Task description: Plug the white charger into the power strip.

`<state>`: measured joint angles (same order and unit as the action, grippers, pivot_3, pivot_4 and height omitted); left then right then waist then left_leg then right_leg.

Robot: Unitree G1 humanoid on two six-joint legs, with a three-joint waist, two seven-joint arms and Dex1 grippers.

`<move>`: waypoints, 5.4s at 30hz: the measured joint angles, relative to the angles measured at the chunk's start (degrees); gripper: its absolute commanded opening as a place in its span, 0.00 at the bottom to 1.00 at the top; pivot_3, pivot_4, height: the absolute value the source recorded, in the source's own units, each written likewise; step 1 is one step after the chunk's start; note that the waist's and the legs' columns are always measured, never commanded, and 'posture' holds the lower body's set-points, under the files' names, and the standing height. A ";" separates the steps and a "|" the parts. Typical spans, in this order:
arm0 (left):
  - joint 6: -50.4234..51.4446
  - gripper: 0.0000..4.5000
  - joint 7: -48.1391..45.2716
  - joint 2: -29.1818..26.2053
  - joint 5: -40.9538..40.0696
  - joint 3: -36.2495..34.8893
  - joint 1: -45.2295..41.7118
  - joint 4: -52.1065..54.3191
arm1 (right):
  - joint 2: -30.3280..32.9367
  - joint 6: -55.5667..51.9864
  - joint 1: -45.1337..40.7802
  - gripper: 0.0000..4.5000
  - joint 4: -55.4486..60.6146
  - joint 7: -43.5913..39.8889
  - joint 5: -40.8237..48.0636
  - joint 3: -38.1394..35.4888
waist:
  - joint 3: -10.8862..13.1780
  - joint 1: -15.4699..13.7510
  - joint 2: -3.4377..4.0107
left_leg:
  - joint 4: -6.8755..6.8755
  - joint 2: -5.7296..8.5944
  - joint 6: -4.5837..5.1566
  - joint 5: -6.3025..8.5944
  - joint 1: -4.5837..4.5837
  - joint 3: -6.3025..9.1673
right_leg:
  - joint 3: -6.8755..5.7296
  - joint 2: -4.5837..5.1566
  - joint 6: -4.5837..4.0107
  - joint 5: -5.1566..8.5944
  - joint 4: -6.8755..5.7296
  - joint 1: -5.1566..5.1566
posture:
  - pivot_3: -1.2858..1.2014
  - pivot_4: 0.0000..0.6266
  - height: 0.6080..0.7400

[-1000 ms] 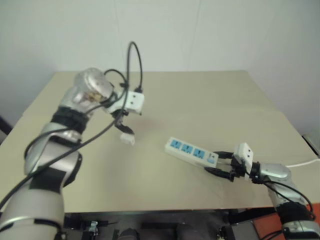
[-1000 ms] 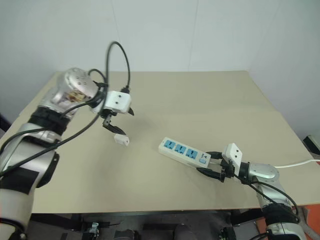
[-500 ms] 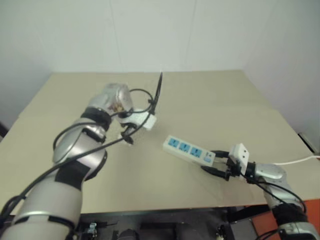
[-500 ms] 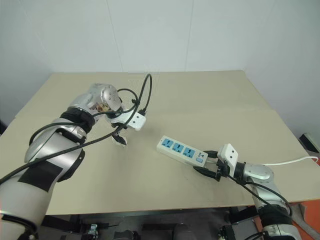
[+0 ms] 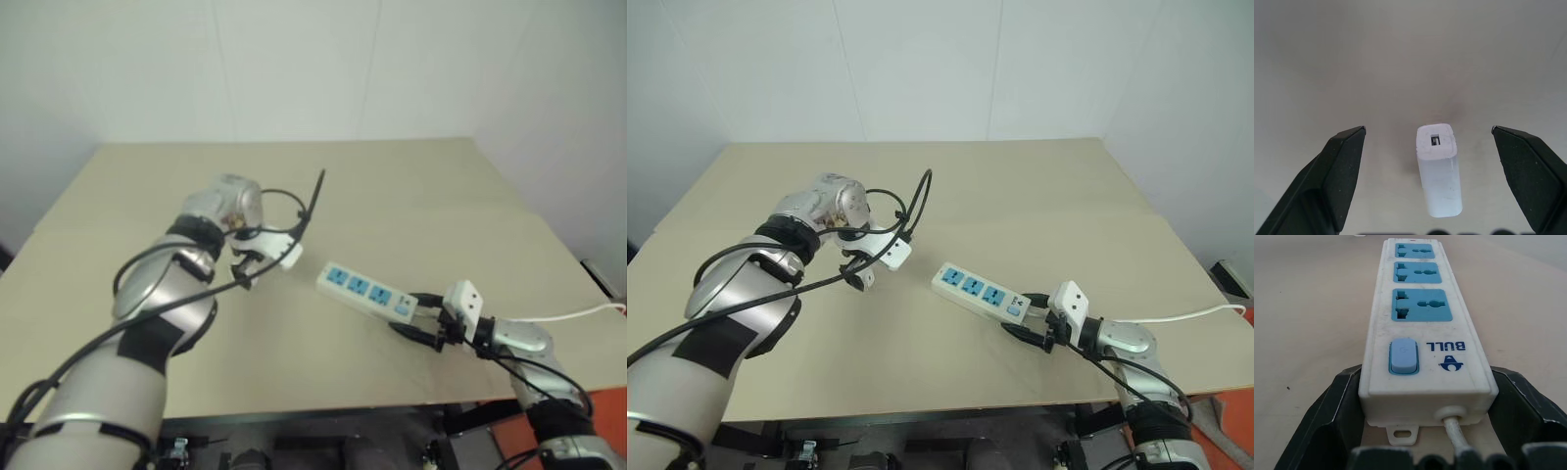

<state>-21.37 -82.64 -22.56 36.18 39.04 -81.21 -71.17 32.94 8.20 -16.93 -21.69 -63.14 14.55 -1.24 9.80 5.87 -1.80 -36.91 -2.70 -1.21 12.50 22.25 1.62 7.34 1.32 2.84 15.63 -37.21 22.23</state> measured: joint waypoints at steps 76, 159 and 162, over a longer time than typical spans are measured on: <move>24.66 0.22 -9.66 -0.84 -61.47 -25.05 24.90 25.81 | -11.40 15.32 -23.32 0.76 -30.15 -17.64 -5.54 8.73 | -0.08 2.62 -0.07 | -0.09 -0.05 -0.04 -0.03 -0.41 0.27 | -0.17 -0.10 -0.38 -0.17 -0.68 -0.10 | 0.52 0.24 1.00; 11.13 0.22 -9.49 3.87 -61.94 -21.37 26.75 9.99 | -11.56 13.07 -22.58 0.76 -27.85 -16.34 -6.63 9.23 | -0.16 2.96 -0.08 | 0.01 -0.06 -0.04 -0.03 -0.51 0.28 | -0.10 -0.14 0.03 0.08 -0.60 -0.17 | 0.52 0.24 1.00; 8.50 0.22 -9.67 4.03 -60.66 -21.41 26.94 9.56 | -11.55 13.11 -22.60 0.76 -27.85 -16.32 -6.63 9.29 | -0.20 2.95 -0.08 | 0.01 -0.05 -0.04 -0.03 -0.52 0.28 | -0.10 -0.15 0.03 0.08 -0.59 -0.19 | 0.52 0.24 1.00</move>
<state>-12.86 -92.32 -18.53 -24.48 17.63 -54.27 -61.60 21.39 21.31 -39.53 -49.54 -79.47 7.92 8.05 9.60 8.82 -1.87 -36.90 -2.76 -1.25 12.47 21.72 1.91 7.25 1.17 2.87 15.71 -37.80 22.05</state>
